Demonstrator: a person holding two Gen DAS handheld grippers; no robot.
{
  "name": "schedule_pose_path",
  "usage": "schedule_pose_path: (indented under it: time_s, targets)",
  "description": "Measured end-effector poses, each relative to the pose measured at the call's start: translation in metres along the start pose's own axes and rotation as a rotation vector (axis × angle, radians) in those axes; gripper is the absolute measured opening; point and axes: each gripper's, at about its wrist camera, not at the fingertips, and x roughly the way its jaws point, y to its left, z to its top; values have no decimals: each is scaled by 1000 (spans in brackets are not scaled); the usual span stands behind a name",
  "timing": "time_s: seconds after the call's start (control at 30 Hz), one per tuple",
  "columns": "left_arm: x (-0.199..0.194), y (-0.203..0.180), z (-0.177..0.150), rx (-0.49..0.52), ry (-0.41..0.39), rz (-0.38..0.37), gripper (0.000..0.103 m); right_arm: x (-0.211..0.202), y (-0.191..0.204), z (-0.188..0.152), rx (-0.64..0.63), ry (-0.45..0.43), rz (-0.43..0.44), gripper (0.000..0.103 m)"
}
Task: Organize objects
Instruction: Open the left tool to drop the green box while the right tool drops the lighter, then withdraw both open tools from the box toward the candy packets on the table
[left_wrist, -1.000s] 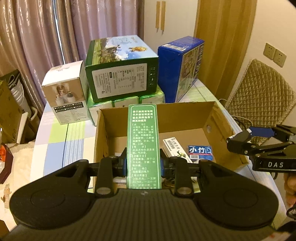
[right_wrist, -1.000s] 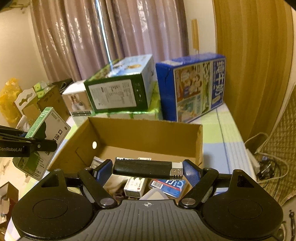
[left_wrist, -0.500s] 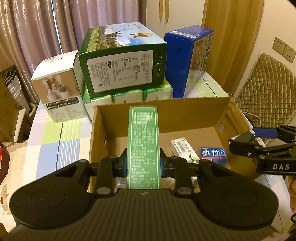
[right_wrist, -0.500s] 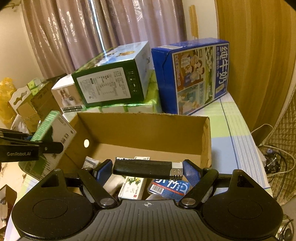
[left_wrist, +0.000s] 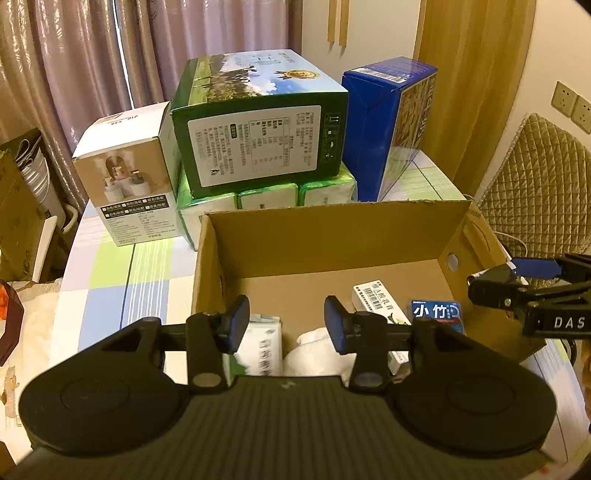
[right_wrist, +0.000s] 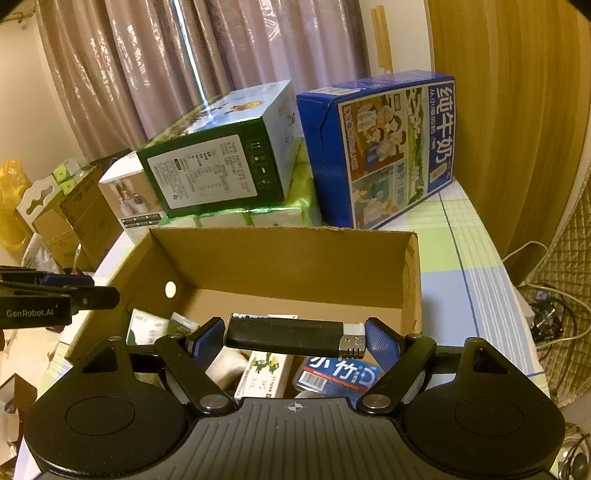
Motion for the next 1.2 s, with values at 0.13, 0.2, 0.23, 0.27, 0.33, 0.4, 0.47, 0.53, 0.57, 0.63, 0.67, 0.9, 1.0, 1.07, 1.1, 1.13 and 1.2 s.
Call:
schedule_pose_path:
  time_s: [0.13,0.2,0.23,0.27,0.33,0.4,0.47,0.53,0.57,0.63,0.67,0.9,1.0,1.07,1.1,1.13,1.2]
  targets:
    - [-5,4,-3,-14,-4,3,40,0,-3,5,41,-24,49,91]
    - [-8,6,-5,-14,-5,8,41,-5,-5,6,63,-52,51,97]
    - [-10,6,-6,-14,-5,9,43,-6,-7,8,66,-58,50,97]
    - [-12,7,-8,-15,-7,10,45,-9,-8,9,71,-61,48,97]
    - [-18,8,-12,-21,-9,8,45,-16,-10,9,81,-66,46,97]
    - [-25,8,-16,-33,-14,6,46,-26,-11,8,86,-74,42,97]
    - [-34,7,-23,-44,-19,1,48,-36,-11,7,87,-78,41,97]
    - [-44,6,-31,-52,-25,-1,54,-48,-10,3,92,-85,38,97]
    - [-51,5,-35,-60,-31,-1,56,-54,-10,0,94,-86,38,97]
    - [-64,3,-45,-68,-38,-6,58,-70,-8,-7,100,-91,35,97]
    - [-69,2,-49,-74,-43,-5,60,-77,-7,-11,99,-96,32,97]
    - [-118,-9,-84,-97,-76,14,78,-127,9,-47,83,-105,32,99]
    - [-139,-14,-100,-104,-90,15,85,-145,15,-65,106,-109,51,101]
    - [-151,-17,-110,-111,-100,14,92,-157,21,-79,107,-108,56,101]
    - [-157,-19,-115,-109,-106,20,95,-163,23,-85,107,-110,57,101]
    - [-163,-21,-120,-101,-112,31,97,-168,25,-91,110,-111,56,101]
    - [-172,-25,-129,-93,-120,48,102,-178,30,-104,117,-109,59,101]
